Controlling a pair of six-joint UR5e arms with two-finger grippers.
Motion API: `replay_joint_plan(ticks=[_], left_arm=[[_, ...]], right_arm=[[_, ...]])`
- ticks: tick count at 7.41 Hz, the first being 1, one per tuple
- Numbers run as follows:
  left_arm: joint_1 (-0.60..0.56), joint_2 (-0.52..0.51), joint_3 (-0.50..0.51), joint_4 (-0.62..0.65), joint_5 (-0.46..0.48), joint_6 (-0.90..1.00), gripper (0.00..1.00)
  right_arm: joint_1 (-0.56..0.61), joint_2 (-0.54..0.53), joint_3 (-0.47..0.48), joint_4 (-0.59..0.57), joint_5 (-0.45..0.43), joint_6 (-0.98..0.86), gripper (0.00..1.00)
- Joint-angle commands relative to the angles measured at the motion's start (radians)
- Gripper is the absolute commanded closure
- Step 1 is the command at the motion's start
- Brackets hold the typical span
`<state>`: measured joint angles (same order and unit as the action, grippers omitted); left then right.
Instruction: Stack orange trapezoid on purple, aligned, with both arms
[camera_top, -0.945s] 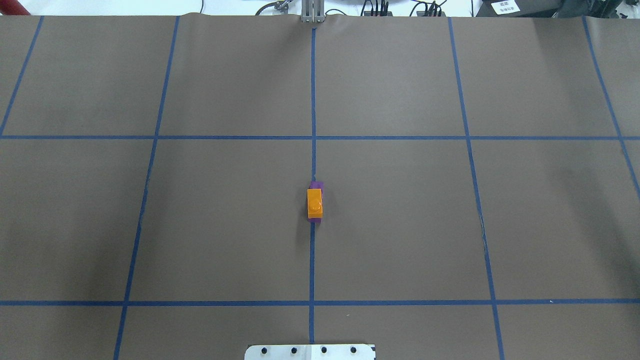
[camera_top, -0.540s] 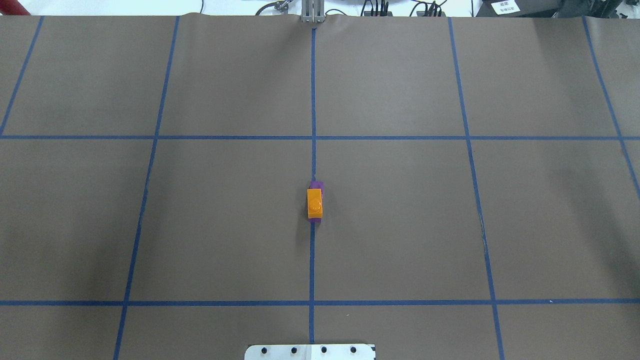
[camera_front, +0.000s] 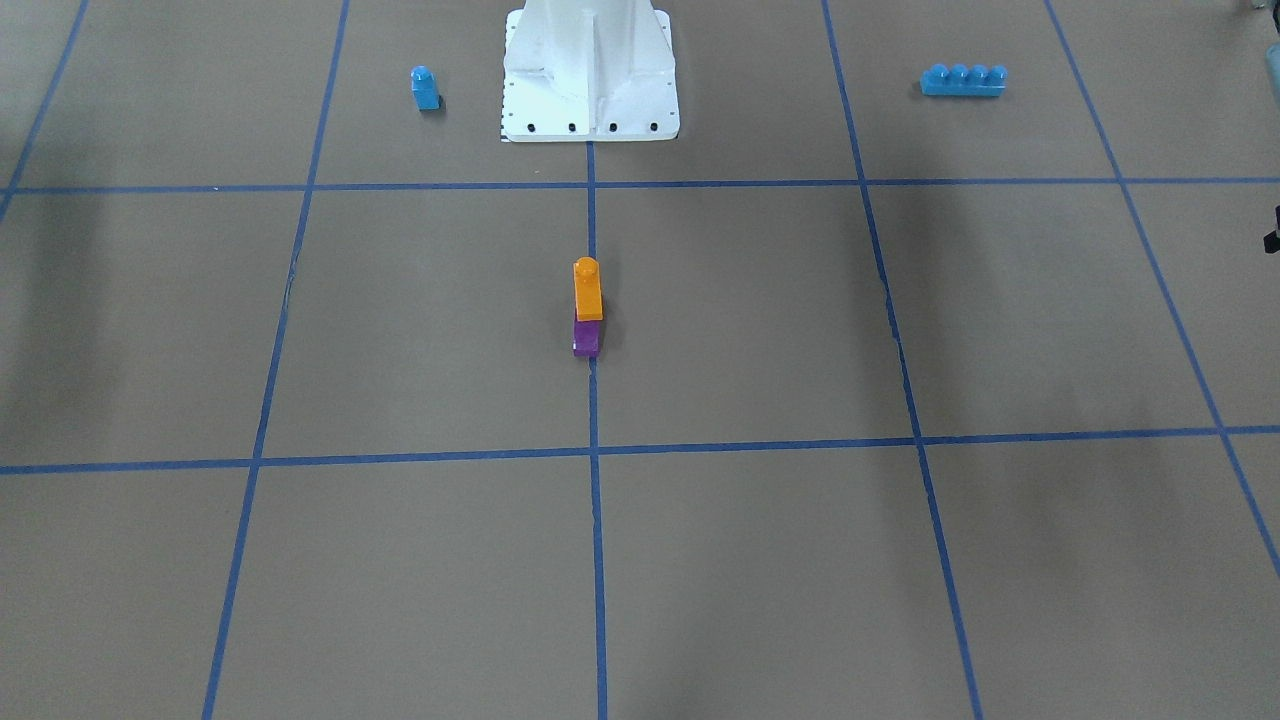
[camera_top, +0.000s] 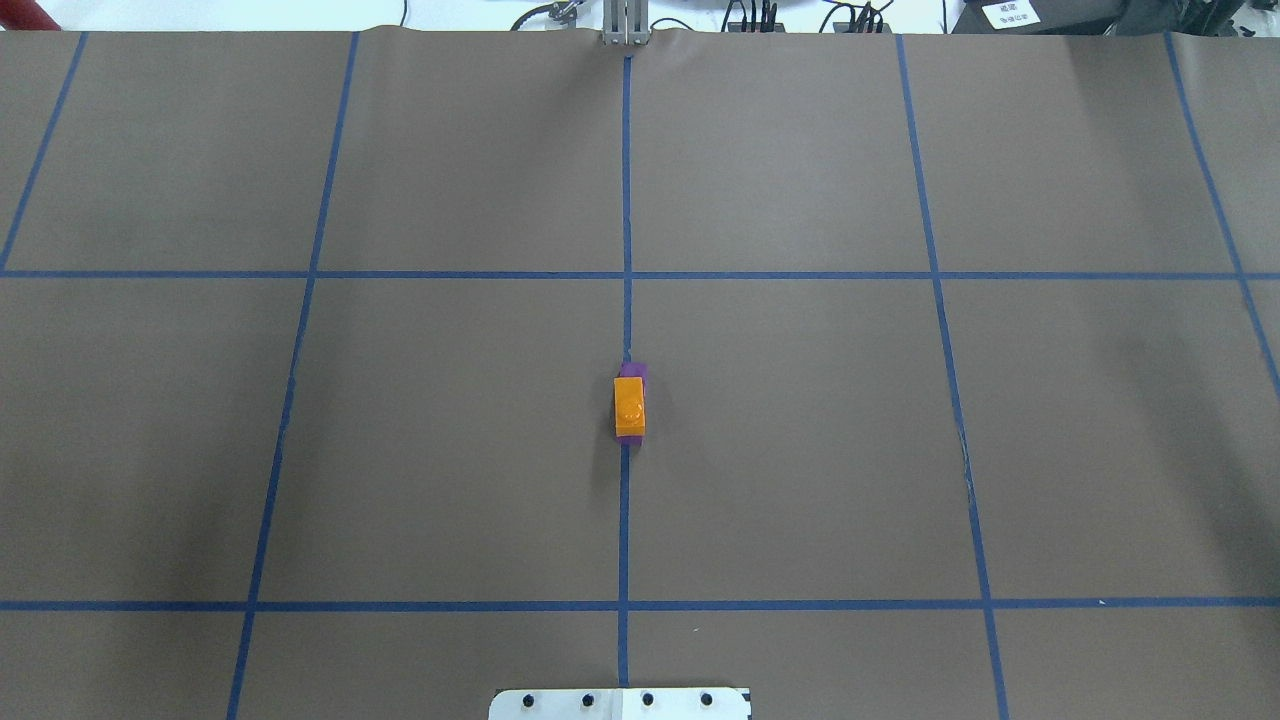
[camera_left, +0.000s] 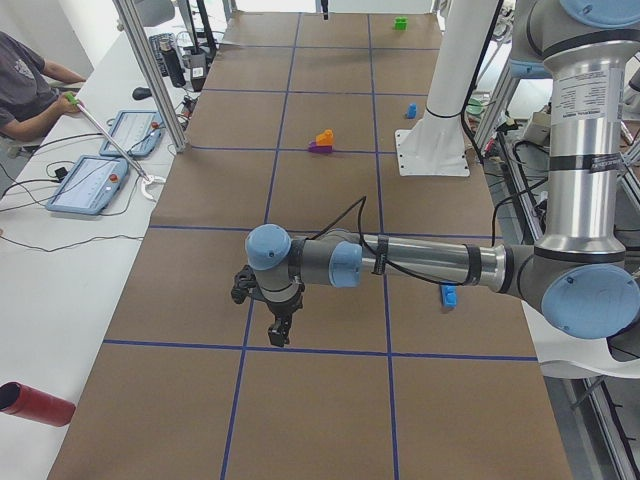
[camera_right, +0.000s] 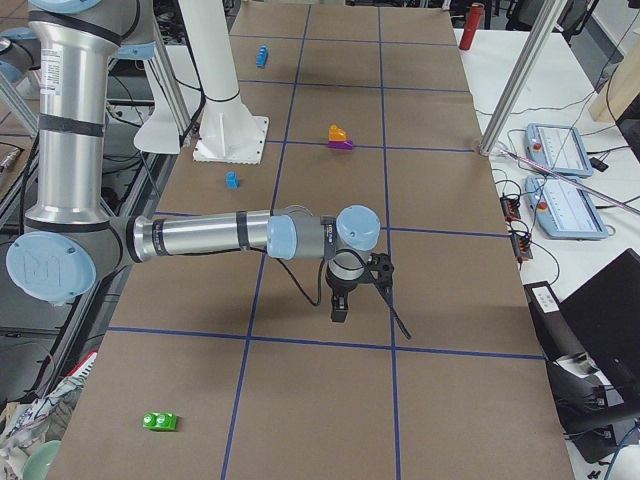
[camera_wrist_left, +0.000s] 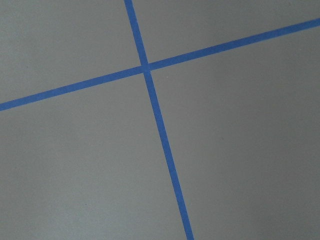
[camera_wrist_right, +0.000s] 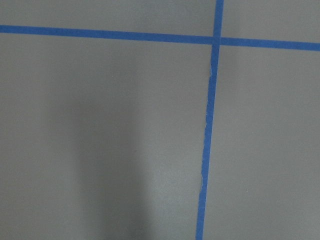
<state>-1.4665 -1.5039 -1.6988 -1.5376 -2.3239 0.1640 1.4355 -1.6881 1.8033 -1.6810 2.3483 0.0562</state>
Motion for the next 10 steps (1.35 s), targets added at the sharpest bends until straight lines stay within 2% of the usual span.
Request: replay_joint_plan(ticks=[1, 4, 8, 10], left_arm=[[-0.008, 0.019, -0.012, -0.006, 0.003, 0.003, 0.00], [-0.008, 0.010, -0.008, -0.006, 0.002, -0.003, 0.00], [-0.012, 0.020, -0.076, -0.004, -0.008, 0.000, 0.00], [-0.015, 0.021, -0.073, -0.004, -0.008, 0.000, 0.00]], right_arm=[[0.000, 0.001, 0.010, 0.001, -0.006, -0.001, 0.00], [0.000, 0.002, 0.010, 0.001, -0.007, -0.001, 0.00], [-0.001, 0.007, 0.001, 0.001, -0.012, -0.001, 0.00], [0.000, 0.016, -0.006, 0.003, -0.009, -0.012, 0.00]])
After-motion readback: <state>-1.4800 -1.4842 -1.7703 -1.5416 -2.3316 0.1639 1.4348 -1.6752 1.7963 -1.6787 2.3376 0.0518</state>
